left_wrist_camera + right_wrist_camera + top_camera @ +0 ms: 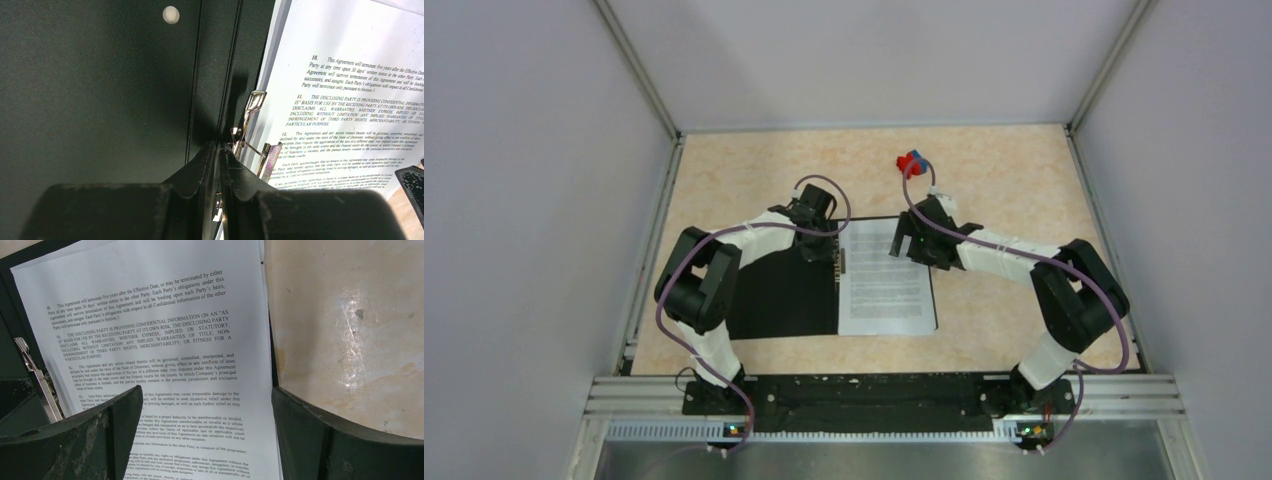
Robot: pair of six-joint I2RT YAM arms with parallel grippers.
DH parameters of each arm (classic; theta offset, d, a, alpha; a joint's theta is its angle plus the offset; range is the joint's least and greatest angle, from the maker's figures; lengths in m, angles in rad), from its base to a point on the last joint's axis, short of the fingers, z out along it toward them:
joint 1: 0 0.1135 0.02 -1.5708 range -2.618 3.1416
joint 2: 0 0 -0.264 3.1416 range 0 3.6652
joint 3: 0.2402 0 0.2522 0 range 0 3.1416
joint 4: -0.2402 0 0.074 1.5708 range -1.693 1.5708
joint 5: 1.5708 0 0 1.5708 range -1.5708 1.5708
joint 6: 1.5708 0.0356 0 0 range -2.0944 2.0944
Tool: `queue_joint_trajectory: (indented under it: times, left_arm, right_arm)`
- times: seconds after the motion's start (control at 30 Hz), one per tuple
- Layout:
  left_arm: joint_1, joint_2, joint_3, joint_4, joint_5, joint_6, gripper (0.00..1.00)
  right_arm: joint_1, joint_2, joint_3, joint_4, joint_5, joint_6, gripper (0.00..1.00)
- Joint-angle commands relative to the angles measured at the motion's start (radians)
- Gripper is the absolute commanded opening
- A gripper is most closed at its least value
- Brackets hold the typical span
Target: Put the files into the folder
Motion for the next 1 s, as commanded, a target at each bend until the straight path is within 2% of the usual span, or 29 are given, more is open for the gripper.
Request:
queue_joint_trajectory:
  times: [0.0, 0.97]
  left_arm:
    - [0.001, 0.022, -0.012, 0.040, 0.010, 0.011, 0.14]
    - [0.009, 0.023, -0.015, 0.042, 0.010, 0.017, 0.14]
  right_arm:
    - [0.011, 0.006, 0.012, 0.009, 0.002, 0.002, 0.99]
    - [0.011, 0.090, 0.088, 0.014, 0.000, -0.022, 0.99]
